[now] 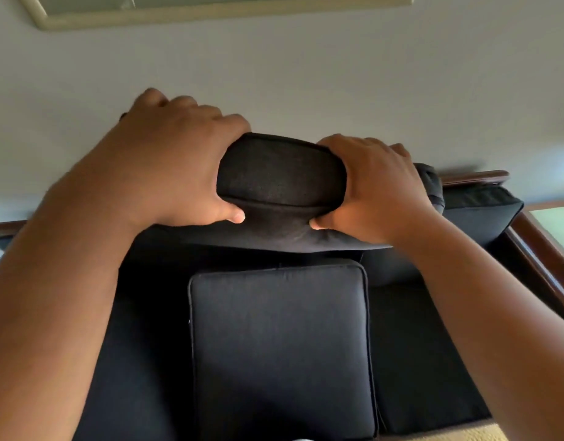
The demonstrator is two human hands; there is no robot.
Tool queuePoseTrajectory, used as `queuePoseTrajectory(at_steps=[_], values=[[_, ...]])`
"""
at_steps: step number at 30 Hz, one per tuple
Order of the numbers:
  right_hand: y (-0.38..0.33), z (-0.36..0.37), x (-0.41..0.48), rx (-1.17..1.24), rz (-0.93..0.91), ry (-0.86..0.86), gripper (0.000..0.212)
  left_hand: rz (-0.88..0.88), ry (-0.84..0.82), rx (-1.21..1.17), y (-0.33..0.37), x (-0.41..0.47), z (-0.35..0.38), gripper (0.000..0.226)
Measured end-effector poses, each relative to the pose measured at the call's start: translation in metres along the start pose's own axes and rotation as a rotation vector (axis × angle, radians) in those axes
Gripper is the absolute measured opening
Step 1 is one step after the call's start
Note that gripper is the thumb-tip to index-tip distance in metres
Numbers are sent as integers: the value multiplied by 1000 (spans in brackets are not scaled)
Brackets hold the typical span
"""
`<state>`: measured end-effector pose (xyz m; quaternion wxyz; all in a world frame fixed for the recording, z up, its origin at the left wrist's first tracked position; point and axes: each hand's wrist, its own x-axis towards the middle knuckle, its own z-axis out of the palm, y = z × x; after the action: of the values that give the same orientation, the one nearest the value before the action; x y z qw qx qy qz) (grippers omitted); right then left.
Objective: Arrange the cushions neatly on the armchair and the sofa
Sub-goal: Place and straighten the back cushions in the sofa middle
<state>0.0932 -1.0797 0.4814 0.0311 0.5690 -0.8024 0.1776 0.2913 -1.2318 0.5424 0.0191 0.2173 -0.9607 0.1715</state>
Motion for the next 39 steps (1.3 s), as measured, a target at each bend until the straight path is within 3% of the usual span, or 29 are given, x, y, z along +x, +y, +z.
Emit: queuePoseTrajectory(at_steps=[3, 7, 14, 20, 26, 32, 39], values=[[12, -2, -1, 3, 2, 32, 84, -4, 16, 6, 7, 9, -2, 92], [33, 31, -2, -36, 33, -54, 87, 14, -52, -33, 24, 25, 41, 95], [60, 182, -66, -63, 73, -421, 94, -3, -399, -222, 101, -12, 204, 100], [41, 205, -71, -85, -83, -375, 96, -92, -245, -225, 83, -67, 240, 111], [21, 209, -61, -84, -92, -370, 99, -418, -227, -321, 74, -95, 246, 126], [23, 208, -83, -79, -74, -362, 102, -239, -271, -487, 57, -118, 258, 127], [2, 208, -110, -54, -21, -383, 102, -174, -219, -597, 42, -153, 274, 117]])
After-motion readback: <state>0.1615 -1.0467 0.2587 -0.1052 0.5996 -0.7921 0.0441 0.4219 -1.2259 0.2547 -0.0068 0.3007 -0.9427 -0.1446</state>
